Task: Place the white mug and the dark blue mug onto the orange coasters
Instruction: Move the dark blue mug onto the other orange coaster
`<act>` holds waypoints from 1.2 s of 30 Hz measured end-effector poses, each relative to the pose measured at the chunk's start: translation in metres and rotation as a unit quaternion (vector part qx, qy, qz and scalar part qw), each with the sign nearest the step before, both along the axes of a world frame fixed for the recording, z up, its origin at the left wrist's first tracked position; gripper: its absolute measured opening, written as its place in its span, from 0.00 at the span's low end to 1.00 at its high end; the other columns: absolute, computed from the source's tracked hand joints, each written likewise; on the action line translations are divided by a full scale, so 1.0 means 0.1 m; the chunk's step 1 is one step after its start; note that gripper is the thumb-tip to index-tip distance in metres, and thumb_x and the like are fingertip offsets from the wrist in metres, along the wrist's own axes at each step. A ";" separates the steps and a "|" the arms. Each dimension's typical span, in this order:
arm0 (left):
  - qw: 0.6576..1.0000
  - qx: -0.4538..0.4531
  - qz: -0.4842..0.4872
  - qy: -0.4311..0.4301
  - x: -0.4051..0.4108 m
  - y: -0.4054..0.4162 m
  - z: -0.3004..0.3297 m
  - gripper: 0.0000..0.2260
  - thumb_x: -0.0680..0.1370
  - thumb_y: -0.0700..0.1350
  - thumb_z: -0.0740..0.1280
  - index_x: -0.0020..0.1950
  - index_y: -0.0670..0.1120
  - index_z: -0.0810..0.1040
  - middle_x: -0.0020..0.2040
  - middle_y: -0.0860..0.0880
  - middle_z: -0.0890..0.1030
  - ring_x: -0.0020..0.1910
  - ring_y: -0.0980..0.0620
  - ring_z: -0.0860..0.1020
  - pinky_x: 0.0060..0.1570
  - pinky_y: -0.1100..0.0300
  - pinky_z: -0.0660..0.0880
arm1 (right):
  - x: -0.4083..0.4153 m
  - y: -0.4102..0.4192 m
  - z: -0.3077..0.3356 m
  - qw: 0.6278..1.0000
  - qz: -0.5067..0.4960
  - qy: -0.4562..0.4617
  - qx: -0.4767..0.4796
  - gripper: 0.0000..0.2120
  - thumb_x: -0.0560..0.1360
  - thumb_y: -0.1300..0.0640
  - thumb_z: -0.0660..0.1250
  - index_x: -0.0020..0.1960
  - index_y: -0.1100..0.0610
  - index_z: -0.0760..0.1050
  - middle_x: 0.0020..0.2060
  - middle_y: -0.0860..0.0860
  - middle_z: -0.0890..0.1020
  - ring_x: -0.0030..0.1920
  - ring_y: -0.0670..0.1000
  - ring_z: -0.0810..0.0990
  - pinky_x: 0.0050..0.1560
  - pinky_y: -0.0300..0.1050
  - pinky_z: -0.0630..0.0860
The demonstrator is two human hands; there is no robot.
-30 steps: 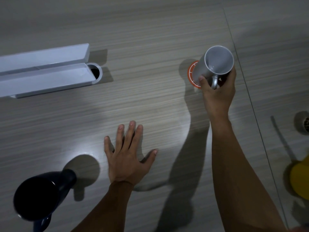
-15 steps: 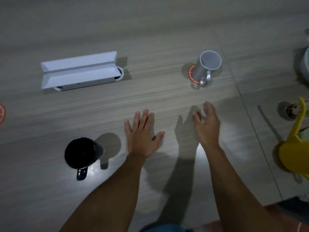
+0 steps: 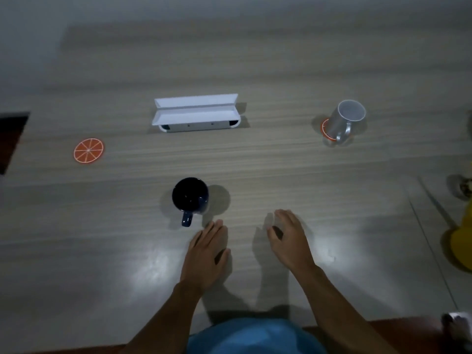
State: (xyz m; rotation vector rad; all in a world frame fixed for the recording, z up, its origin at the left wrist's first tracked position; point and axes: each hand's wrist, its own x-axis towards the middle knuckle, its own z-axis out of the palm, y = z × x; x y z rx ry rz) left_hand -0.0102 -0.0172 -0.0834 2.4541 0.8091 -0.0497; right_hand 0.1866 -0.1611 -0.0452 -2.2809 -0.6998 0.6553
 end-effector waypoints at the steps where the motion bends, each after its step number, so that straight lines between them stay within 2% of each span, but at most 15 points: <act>1: 1.000 0.000 0.022 -0.007 -0.10 0.00 0.02 0.29 0.84 0.53 0.63 0.83 0.47 0.61 0.84 0.51 0.59 0.83 0.51 0.56 0.81 0.48 0.57 | -0.08 0.03 -0.01 1.000 0.021 -0.012 -0.001 0.23 0.79 0.60 0.71 0.72 0.63 0.73 0.72 0.59 0.75 0.75 0.58 0.70 0.73 0.24 0.52; 4: 0.993 0.001 0.118 -0.008 -0.33 0.02 0.05 0.31 0.82 0.52 0.67 0.82 0.43 0.61 0.83 0.46 0.60 0.83 0.47 0.57 0.81 0.46 0.56 | -0.25 0.16 -0.09 0.996 0.076 -0.042 -0.010 0.28 0.79 0.57 0.72 0.76 0.64 0.69 0.77 0.59 0.70 0.80 0.59 0.63 0.80 0.44 0.54; 8: 0.984 -0.026 0.178 0.015 -0.57 0.11 0.08 0.36 0.83 0.56 0.65 0.84 0.43 0.52 0.85 0.46 0.52 0.84 0.47 0.50 0.81 0.50 0.49 | -0.47 0.30 -0.21 0.985 0.144 -0.077 -0.053 0.36 0.81 0.47 0.67 0.82 0.59 0.58 0.83 0.55 0.57 0.84 0.57 0.49 0.84 0.55 0.50; 11: 0.980 -0.041 0.194 -0.007 -0.60 0.16 0.13 0.35 0.82 0.57 0.66 0.83 0.43 0.57 0.84 0.44 0.58 0.83 0.46 0.56 0.81 0.48 0.54 | -0.63 0.34 -0.30 0.969 0.196 -0.102 -0.112 0.43 0.80 0.37 0.61 0.84 0.56 0.47 0.85 0.54 0.45 0.84 0.55 0.39 0.83 0.57 0.41; 15: 0.948 -0.104 0.285 -0.096 -0.51 0.25 0.26 0.32 0.79 0.55 0.72 0.79 0.47 0.67 0.76 0.47 0.74 0.74 0.47 0.72 0.73 0.43 0.71 | -0.69 0.32 -0.38 0.951 0.228 -0.130 -0.167 0.46 0.79 0.31 0.55 0.84 0.55 0.38 0.84 0.54 0.35 0.83 0.55 0.32 0.83 0.59 0.36; 19: 0.899 -0.204 0.328 -0.205 -0.37 0.35 0.42 0.25 0.76 0.52 0.76 0.71 0.52 0.73 0.68 0.53 0.78 0.62 0.54 0.79 0.60 0.54 0.80 | -0.71 0.31 -0.41 0.950 0.228 -0.139 -0.165 0.46 0.80 0.31 0.53 0.84 0.55 0.36 0.83 0.55 0.33 0.82 0.55 0.30 0.83 0.59 0.36; 22: 0.881 -0.206 0.340 -0.257 -0.21 0.36 0.53 0.16 0.77 0.48 0.76 0.62 0.51 0.77 0.60 0.54 0.81 0.52 0.59 0.81 0.47 0.65 0.80 | -0.74 0.33 -0.41 0.950 0.219 -0.148 -0.167 0.45 0.80 0.31 0.52 0.84 0.55 0.37 0.83 0.55 0.34 0.82 0.55 0.30 0.83 0.60 0.35; 24: 0.864 -0.206 0.362 -0.281 -0.12 0.38 0.58 0.09 0.78 0.46 0.74 0.57 0.50 0.78 0.55 0.53 0.82 0.48 0.58 0.82 0.42 0.66 0.78 | -0.75 0.34 -0.41 0.951 0.212 -0.151 -0.168 0.45 0.80 0.32 0.52 0.84 0.55 0.38 0.83 0.55 0.34 0.82 0.55 0.31 0.83 0.60 0.36; 26: 0.854 -0.205 0.379 -0.292 -0.08 0.42 0.61 0.04 0.80 0.45 0.72 0.53 0.49 0.80 0.52 0.52 0.84 0.46 0.55 0.84 0.43 0.63 0.77 | -0.76 0.34 -0.39 0.952 0.208 -0.152 -0.167 0.44 0.80 0.32 0.53 0.84 0.55 0.39 0.83 0.55 0.35 0.83 0.55 0.32 0.83 0.60 0.36; 28: 0.847 -0.220 0.383 -0.296 -0.08 0.43 0.61 0.04 0.79 0.46 0.73 0.52 0.49 0.80 0.53 0.51 0.84 0.48 0.53 0.84 0.43 0.67 0.77 | -0.77 0.35 -0.37 0.952 0.207 -0.150 -0.169 0.44 0.80 0.32 0.54 0.84 0.56 0.40 0.84 0.56 0.36 0.83 0.56 0.32 0.83 0.60 0.36; 30: 0.844 -0.243 0.378 -0.291 -0.09 0.41 0.59 0.07 0.77 0.47 0.76 0.53 0.50 0.81 0.54 0.53 0.83 0.50 0.57 0.83 0.44 0.70 0.78 | -0.77 0.36 -0.36 0.951 0.207 -0.146 -0.176 0.44 0.80 0.32 0.54 0.84 0.56 0.40 0.83 0.56 0.35 0.83 0.56 0.32 0.83 0.60 0.36; 33: 0.852 -0.249 0.364 -0.282 -0.08 0.37 0.55 0.04 0.77 0.47 0.76 0.48 0.54 0.83 0.54 0.53 0.81 0.52 0.61 0.82 0.48 0.71 0.78 | -0.77 0.37 -0.35 0.949 0.210 -0.146 -0.184 0.45 0.80 0.32 0.53 0.84 0.55 0.39 0.83 0.55 0.35 0.82 0.55 0.31 0.83 0.60 0.35; 36: 0.852 -0.257 0.365 -0.275 -0.05 0.39 0.53 0.04 0.78 0.45 0.74 0.45 0.54 0.83 0.49 0.49 0.84 0.46 0.61 0.82 0.46 0.70 0.77 | -0.76 0.38 -0.35 0.949 0.209 -0.139 -0.189 0.45 0.80 0.32 0.53 0.84 0.55 0.38 0.83 0.55 0.34 0.82 0.55 0.30 0.83 0.60 0.35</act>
